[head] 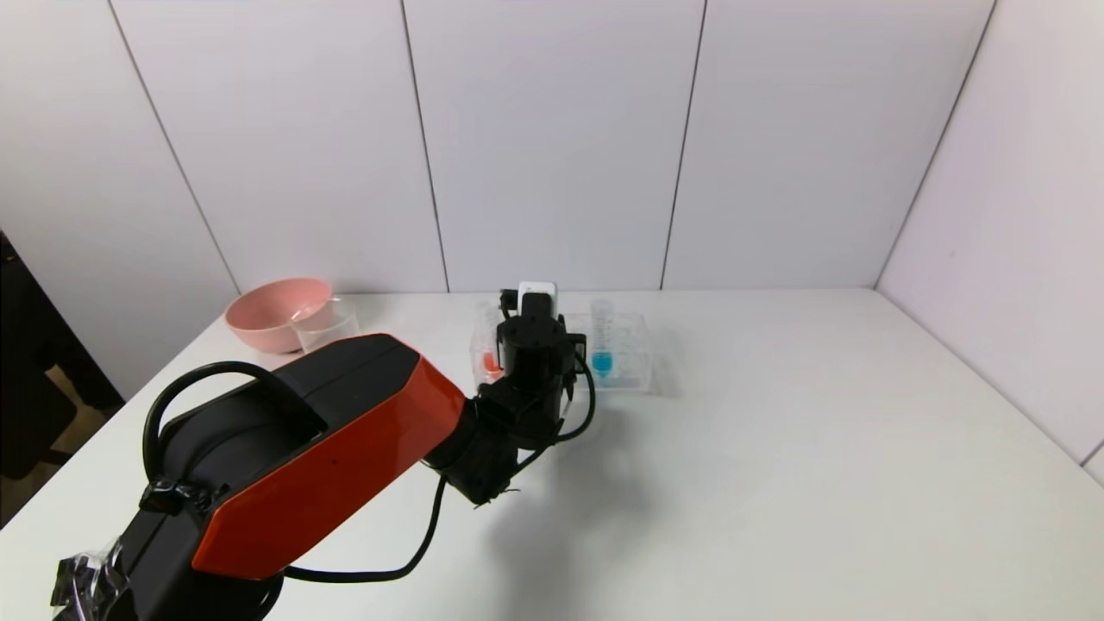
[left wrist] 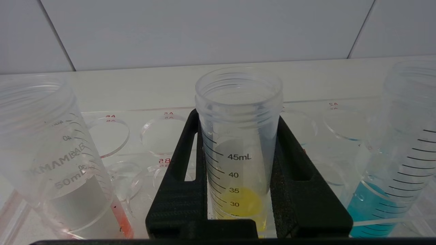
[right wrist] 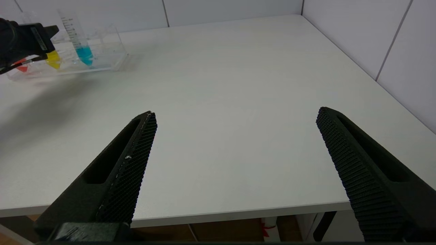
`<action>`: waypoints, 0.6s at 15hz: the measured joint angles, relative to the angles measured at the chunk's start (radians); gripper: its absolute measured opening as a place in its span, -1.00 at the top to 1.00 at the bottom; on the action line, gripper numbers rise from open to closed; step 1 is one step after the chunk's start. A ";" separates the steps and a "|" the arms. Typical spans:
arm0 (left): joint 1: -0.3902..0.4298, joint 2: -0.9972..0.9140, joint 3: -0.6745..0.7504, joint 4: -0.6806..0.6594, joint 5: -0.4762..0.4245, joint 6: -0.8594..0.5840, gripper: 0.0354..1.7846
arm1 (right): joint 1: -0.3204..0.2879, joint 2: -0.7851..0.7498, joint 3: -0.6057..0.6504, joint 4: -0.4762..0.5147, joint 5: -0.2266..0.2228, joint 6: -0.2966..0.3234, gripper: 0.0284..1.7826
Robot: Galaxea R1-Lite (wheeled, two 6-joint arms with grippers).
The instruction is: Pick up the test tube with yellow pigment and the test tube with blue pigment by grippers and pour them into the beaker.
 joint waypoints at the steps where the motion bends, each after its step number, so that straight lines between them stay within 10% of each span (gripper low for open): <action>1: 0.000 -0.001 0.000 0.000 0.000 0.000 0.45 | 0.000 0.000 0.000 0.000 0.000 0.000 -0.92; 9: -0.004 -0.054 0.008 0.053 0.001 0.000 0.45 | 0.000 0.000 0.000 0.000 0.000 0.000 -0.92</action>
